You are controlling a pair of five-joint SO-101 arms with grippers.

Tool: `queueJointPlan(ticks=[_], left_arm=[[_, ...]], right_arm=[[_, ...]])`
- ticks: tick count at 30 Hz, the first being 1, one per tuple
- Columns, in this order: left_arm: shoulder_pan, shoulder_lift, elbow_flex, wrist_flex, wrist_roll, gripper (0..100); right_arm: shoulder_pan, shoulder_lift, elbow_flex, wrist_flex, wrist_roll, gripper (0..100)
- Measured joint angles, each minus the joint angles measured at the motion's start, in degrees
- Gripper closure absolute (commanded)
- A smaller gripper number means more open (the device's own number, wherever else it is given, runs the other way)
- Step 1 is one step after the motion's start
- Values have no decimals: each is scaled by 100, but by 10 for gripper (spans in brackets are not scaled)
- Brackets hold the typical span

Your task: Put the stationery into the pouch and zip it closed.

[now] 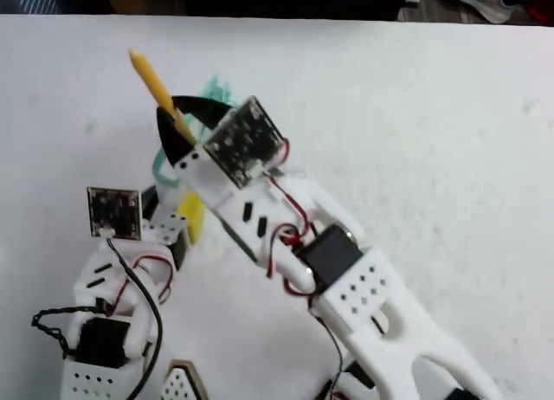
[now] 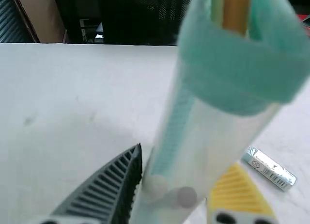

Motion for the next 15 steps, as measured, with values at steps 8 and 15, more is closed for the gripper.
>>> queueJointPlan(ticks=[8,15], left_arm=[[0,0,0,0,0,775],[-18,0,0,0,0,775]], right_arm=[[0,-703,360,176,0,813],[44,-844,273,624,0,817]])
